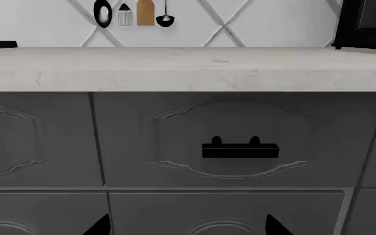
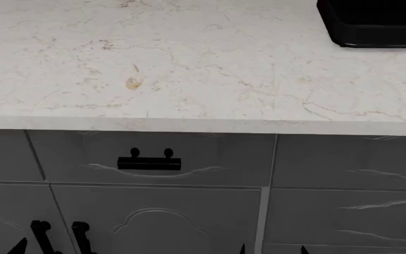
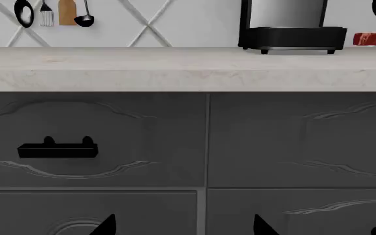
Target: Open the right drawer.
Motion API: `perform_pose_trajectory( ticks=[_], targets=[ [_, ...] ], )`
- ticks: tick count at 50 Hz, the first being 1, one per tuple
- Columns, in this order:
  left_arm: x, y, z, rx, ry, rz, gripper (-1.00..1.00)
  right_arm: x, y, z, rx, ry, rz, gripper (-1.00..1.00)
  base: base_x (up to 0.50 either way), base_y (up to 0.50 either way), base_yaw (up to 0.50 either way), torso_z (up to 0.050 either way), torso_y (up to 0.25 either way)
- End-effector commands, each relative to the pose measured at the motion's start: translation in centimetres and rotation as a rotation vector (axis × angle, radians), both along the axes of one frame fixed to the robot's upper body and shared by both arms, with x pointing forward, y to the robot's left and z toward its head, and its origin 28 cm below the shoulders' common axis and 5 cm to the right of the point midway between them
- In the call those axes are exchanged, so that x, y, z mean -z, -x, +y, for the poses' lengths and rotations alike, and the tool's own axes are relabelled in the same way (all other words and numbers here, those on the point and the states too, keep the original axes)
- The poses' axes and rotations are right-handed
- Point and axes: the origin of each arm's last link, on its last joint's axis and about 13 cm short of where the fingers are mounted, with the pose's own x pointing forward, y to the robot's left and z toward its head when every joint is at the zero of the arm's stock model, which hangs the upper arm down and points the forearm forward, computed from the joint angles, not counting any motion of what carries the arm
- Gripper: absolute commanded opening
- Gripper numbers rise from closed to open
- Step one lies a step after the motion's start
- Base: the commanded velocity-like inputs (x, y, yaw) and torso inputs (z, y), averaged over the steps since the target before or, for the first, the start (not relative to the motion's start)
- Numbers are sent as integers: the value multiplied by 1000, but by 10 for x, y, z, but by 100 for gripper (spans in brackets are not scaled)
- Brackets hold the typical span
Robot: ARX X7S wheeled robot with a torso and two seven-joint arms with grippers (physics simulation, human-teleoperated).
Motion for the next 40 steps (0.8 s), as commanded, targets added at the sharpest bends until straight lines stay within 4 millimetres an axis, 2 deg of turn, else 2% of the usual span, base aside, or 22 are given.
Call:
perform_pose_trajectory(
  ticks=[1,9,12,13,14,28,40],
  targets=[
    [0,0,0,0,0,0,100,0,0,0,0,9,0,100,0,0,0,0,0],
    [0,0,0,-1,0,-1,100,-3,0,-1,11,-5,-9,100,0,0,0,0,0],
    [-1,-1,0,-10,-37,15,100,-5,6,1,26,-25,0,100,0,0,0,0,0],
    [-2,0,-1,16,-16,43,100,0,5,0,23,-36,-14,100,0,0,0,0,0],
    [-1,0,-1,8,-10,8,100,-5,8,3,22,-48,6,100,0,-195,0,0,0],
    [-1,-1,-1,12,-21,12,100,-8,8,2,17,-27,13,100,0,-190,0,0,0],
    [-1,0,-2,21,-20,11,100,-11,10,2,22,-31,17,100,0,-1,0,0,0]
  ],
)
